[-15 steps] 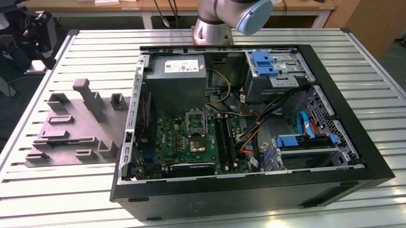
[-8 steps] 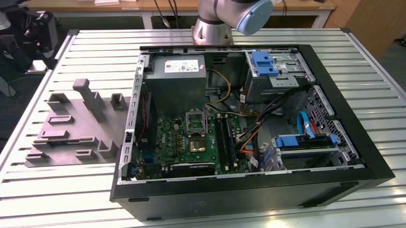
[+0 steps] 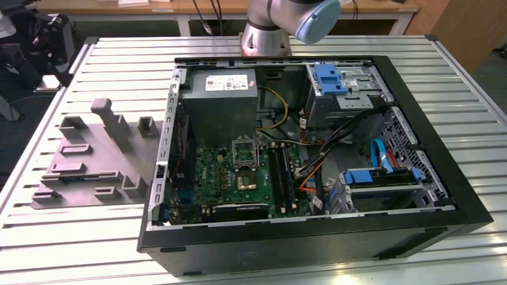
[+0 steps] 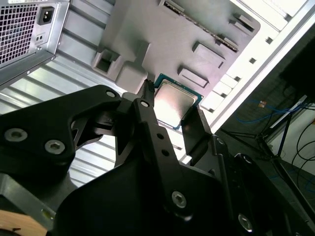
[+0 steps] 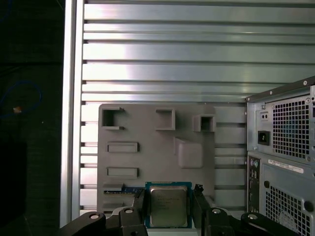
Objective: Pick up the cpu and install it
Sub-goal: 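Pick up the cpu and move it towards the insertion slot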
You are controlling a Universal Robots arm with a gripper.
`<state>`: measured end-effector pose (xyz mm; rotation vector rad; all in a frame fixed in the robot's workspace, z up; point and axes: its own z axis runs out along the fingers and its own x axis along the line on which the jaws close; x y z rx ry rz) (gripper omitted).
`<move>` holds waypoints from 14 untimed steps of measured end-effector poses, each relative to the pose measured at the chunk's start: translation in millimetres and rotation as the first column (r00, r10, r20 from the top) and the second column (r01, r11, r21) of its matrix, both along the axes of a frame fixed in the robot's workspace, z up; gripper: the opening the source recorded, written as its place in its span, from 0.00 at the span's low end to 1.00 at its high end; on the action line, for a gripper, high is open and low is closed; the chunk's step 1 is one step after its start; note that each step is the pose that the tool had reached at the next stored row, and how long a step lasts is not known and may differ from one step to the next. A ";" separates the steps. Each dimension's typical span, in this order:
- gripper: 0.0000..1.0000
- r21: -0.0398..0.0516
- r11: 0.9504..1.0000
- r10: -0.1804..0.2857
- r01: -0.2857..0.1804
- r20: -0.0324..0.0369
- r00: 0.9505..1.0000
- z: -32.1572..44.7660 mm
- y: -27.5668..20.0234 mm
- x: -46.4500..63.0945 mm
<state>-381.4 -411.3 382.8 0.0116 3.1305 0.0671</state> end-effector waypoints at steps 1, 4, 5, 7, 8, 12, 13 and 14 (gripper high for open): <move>0.47 0.000 1.000 0.000 0.000 0.000 1.000 0.0 0.0 0.3; 0.47 0.000 1.000 0.000 0.000 0.000 1.000 0.0 0.0 1.3; 0.47 0.000 1.000 0.000 0.000 0.000 1.000 0.0 0.0 1.6; 0.47 0.000 1.000 0.000 0.000 0.000 1.000 0.0 0.0 2.3; 0.47 0.000 1.000 0.000 0.000 0.000 1.000 0.0 0.0 2.6; 0.47 0.000 1.000 0.000 0.000 0.000 1.000 0.0 0.0 3.8; 0.47 0.000 1.000 0.000 0.000 0.000 1.000 -0.1 0.0 4.1; 0.47 0.000 1.000 0.000 0.000 0.000 1.000 0.0 0.0 4.4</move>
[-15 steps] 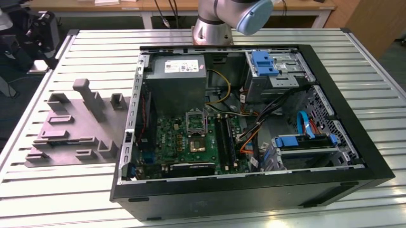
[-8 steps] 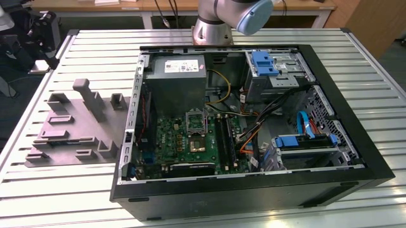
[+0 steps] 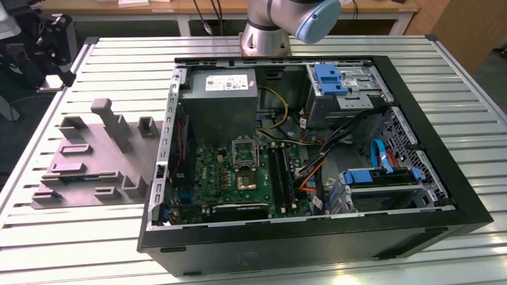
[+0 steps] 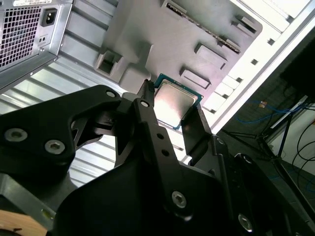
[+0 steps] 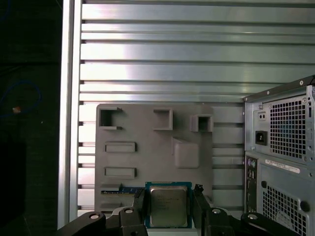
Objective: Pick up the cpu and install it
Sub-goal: 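Pick up the cpu and move it towards the insertion slot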
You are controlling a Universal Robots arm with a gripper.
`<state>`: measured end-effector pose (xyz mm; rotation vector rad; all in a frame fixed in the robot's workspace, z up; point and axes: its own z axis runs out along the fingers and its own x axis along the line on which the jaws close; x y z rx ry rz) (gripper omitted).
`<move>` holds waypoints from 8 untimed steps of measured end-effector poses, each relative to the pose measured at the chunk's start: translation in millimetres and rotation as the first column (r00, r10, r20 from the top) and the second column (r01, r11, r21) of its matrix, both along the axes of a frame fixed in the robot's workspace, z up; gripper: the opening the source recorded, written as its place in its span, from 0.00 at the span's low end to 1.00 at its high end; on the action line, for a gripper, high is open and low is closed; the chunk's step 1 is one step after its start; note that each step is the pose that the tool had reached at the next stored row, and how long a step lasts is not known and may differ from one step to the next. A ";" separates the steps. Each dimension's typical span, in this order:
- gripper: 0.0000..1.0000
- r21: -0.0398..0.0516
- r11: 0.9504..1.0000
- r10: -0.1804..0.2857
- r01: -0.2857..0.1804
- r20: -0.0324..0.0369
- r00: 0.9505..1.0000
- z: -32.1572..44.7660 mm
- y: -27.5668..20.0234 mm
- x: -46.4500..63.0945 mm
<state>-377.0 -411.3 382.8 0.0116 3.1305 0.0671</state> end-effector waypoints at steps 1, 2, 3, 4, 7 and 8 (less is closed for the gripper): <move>0.47 0.000 1.000 0.000 0.000 0.000 1.000 0.0 0.0 0.3; 0.47 0.000 1.000 0.000 0.000 0.000 1.000 0.0 0.0 0.6; 0.47 0.000 1.000 0.000 0.000 0.000 1.000 0.0 0.0 0.8; 0.47 0.000 1.000 0.000 0.000 0.000 1.000 0.0 0.0 1.1; 0.47 0.000 1.000 0.000 0.000 0.000 1.000 0.0 0.0 1.9; 0.47 0.000 1.000 0.000 0.000 0.000 1.000 0.0 0.0 2.2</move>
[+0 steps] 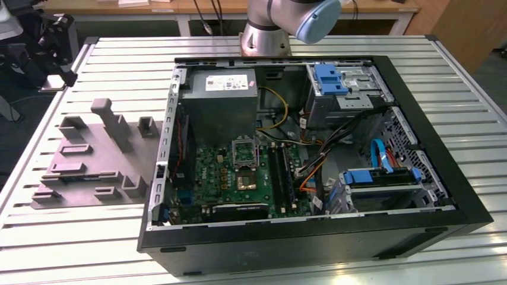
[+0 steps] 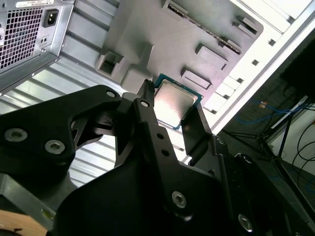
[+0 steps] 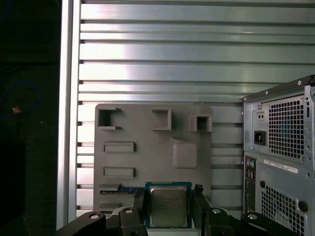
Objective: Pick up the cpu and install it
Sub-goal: 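Pick up the cpu and move it towards the insertion slot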
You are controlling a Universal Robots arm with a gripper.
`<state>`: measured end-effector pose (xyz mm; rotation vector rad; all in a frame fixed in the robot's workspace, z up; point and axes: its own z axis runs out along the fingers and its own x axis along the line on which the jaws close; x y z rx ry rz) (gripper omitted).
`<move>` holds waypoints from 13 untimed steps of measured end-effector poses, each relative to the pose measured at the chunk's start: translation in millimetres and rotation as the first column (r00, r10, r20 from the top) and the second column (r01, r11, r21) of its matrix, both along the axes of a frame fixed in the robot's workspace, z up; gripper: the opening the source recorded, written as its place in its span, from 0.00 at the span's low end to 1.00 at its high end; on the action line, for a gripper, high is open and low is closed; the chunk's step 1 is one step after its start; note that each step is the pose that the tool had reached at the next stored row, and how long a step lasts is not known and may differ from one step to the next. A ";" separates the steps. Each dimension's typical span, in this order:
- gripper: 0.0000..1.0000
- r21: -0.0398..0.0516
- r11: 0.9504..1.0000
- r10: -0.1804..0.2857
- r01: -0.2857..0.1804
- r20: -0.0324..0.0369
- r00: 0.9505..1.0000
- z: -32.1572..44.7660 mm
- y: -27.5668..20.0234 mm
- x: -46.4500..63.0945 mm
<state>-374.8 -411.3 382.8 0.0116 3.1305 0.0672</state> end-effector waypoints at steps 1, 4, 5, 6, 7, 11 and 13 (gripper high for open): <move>0.47 0.000 1.000 0.000 0.000 0.000 1.000 0.0 0.0 0.3; 0.47 0.000 1.000 0.000 0.000 0.000 1.000 0.0 0.0 1.1; 0.47 0.000 1.000 0.000 0.000 0.000 1.000 0.0 0.0 1.3; 0.47 0.000 1.000 0.000 0.000 0.000 1.000 0.0 0.0 1.6; 0.47 0.000 1.000 0.000 0.000 0.000 1.000 0.0 0.0 1.9; 0.47 0.000 1.000 0.000 0.000 0.000 1.000 0.0 0.0 2.9; 0.47 0.000 1.000 0.000 0.000 0.000 1.000 0.0 0.0 3.5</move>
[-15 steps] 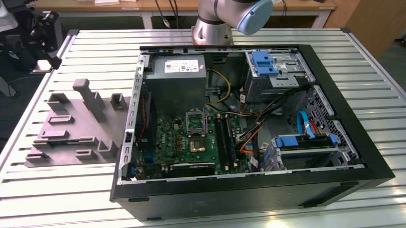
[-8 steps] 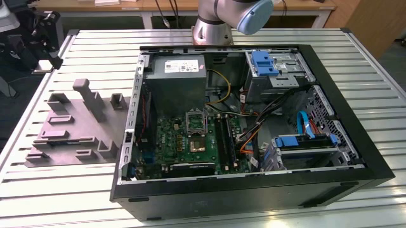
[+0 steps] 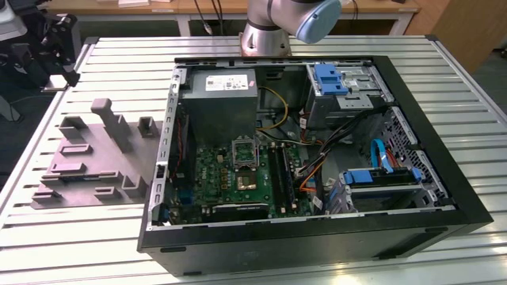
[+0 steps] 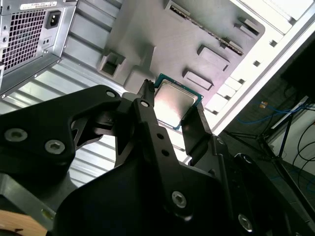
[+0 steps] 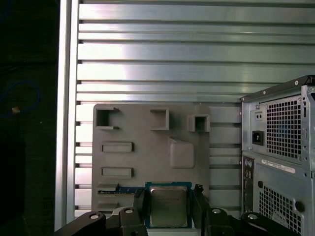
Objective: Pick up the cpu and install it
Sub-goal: 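Pick up the cpu and move it towards the insertion slot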
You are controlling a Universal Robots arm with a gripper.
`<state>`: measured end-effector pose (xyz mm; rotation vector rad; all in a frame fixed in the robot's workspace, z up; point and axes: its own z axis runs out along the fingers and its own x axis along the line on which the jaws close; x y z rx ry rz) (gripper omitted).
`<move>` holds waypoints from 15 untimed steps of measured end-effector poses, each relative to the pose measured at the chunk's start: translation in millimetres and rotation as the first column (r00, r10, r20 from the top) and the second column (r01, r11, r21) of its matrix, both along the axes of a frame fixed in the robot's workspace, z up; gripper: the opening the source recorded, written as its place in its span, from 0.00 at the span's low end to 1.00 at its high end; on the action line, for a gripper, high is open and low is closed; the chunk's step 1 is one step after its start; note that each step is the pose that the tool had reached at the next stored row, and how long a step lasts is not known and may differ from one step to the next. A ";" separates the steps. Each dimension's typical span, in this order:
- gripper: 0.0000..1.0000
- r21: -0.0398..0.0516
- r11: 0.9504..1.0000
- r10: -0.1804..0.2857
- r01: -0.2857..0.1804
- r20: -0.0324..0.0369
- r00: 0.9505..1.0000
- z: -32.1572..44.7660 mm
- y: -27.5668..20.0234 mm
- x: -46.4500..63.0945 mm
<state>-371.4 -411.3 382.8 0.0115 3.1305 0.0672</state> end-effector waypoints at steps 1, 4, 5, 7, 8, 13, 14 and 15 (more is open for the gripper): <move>0.47 0.000 1.000 0.000 0.000 0.000 1.000 0.1 0.0 0.3; 0.47 0.000 1.000 0.000 0.000 0.000 1.000 0.0 0.0 1.0; 0.47 0.000 1.000 0.000 0.000 0.000 1.000 0.0 0.0 1.4; 0.47 0.000 1.000 0.000 0.000 0.000 1.000 0.0 0.0 2.2; 0.47 0.000 1.000 0.000 0.000 0.000 1.000 0.0 0.0 2.3; 0.47 0.000 1.000 0.000 0.000 0.000 1.000 0.0 0.0 4.3; 0.47 0.000 1.000 0.000 0.000 0.000 1.000 0.0 0.0 4.8; 0.47 0.000 1.000 0.000 0.000 0.000 1.000 0.0 0.0 5.4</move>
